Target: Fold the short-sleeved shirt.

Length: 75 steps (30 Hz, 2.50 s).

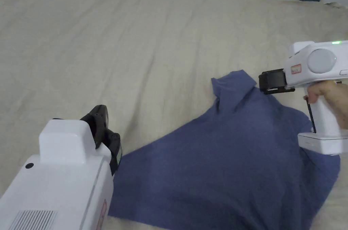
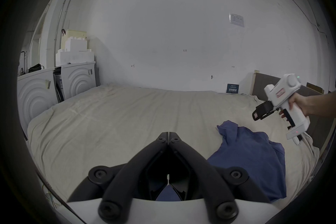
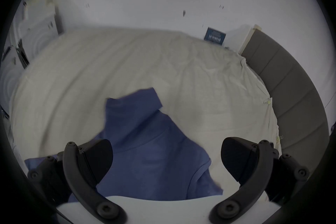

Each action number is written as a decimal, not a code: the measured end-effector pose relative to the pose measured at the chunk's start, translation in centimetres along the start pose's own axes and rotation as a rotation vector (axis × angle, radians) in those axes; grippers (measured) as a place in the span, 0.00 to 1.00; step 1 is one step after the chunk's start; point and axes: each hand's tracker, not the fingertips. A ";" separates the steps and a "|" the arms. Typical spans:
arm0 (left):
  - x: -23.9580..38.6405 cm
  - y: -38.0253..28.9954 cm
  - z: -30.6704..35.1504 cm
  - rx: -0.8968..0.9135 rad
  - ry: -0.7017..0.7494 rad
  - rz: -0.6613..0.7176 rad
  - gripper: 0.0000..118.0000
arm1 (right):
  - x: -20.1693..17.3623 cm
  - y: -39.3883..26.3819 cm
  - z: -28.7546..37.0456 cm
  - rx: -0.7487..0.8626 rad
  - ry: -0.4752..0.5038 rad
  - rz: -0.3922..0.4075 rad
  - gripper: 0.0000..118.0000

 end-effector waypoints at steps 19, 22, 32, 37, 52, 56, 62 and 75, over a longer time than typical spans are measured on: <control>-1.1 -4.6 -5.9 -0.192 0.066 0.077 0.00 | 0.3 2.3 -12.0 -0.179 0.105 -0.160 0.08; -2.7 -4.2 -6.6 -0.307 0.041 0.167 0.30 | 0.5 2.3 -11.0 -0.164 0.097 -0.147 0.03; -8.5 -0.7 -7.3 -0.584 0.161 0.135 0.94 | 0.3 3.5 -3.9 -0.031 0.096 -0.086 0.03; -10.4 -4.1 -6.7 -0.772 0.191 0.148 0.94 | 0.4 3.6 -1.6 -0.007 0.090 -0.072 0.03; -9.0 -7.6 -5.7 -0.794 0.136 0.090 0.00 | 1.4 2.6 0.2 -0.004 0.050 -0.090 0.03; -10.4 -4.2 -4.4 -0.645 0.123 0.267 0.00 | 2.2 2.7 3.3 0.025 0.051 -0.090 0.03; -11.9 2.1 -4.1 -0.437 0.145 0.375 0.00 | 5.4 2.4 10.4 0.122 0.023 -0.133 0.03; -11.3 19.9 0.0 -0.031 0.045 0.327 0.00 | 13.3 -3.7 31.6 0.401 0.018 -0.260 0.03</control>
